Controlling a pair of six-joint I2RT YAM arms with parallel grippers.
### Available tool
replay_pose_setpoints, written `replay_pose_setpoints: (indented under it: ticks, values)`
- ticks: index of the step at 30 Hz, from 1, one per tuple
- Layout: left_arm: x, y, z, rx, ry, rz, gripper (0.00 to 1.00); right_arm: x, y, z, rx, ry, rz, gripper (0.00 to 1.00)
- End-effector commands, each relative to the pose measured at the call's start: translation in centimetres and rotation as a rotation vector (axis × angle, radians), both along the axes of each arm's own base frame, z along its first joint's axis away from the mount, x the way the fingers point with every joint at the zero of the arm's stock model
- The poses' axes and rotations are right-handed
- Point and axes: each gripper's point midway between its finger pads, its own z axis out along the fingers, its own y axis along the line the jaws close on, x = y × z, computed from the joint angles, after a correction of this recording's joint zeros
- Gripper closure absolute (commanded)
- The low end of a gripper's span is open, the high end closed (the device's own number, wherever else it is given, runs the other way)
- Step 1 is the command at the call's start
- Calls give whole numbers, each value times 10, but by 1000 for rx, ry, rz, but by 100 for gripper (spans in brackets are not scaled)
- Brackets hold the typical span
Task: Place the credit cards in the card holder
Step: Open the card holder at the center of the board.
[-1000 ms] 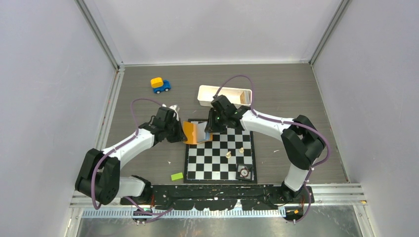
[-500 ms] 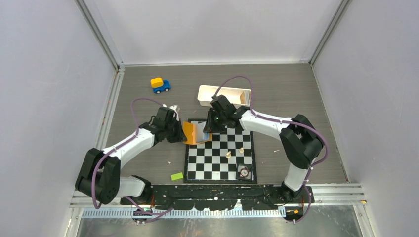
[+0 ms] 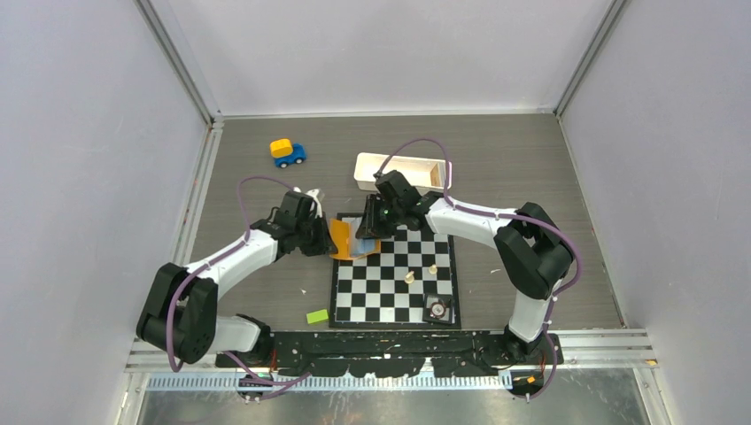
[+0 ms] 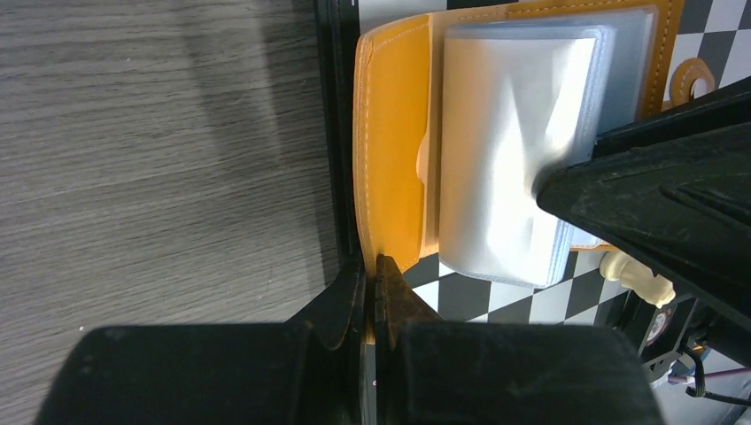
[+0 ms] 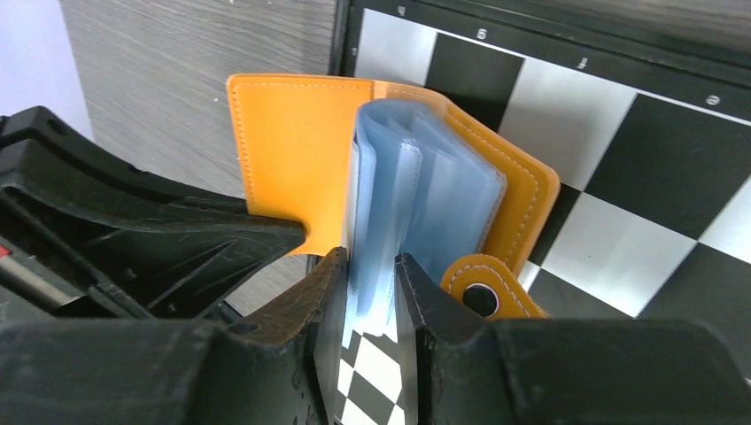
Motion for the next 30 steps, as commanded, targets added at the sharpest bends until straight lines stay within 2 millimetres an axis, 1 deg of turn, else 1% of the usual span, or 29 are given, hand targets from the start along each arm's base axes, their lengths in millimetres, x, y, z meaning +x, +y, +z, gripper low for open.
replay_pose_setpoints:
  ticks: [1,7,10,13,16,20,22,25,28,30]
  values:
    - [5,-6,6,-21,-27,-38,100,4,23,33,121,-53,38,67]
    - [5,-5,4,-14,-21,-33,100,3,25,33,143,-51,48,59]
    - [5,-5,3,-12,-20,-31,100,1,31,39,188,-54,62,53]
    - [5,-4,4,-6,-23,-30,100,3,32,42,205,-64,51,50]
    - [6,-1,7,7,-32,-23,100,7,22,31,141,-64,11,51]
    - [6,1,10,12,-45,-24,98,11,6,10,34,-65,-29,57]
    - [6,1,12,10,-48,-25,92,11,1,3,-3,-62,-36,60]
    - [4,4,16,27,-47,-20,83,12,-5,-3,-38,-62,-45,66]
    - [3,10,26,45,-66,-11,74,13,-9,-6,-69,-63,-50,70]
    - [1,12,35,46,-84,-5,58,14,-11,-8,-88,-66,-51,72]
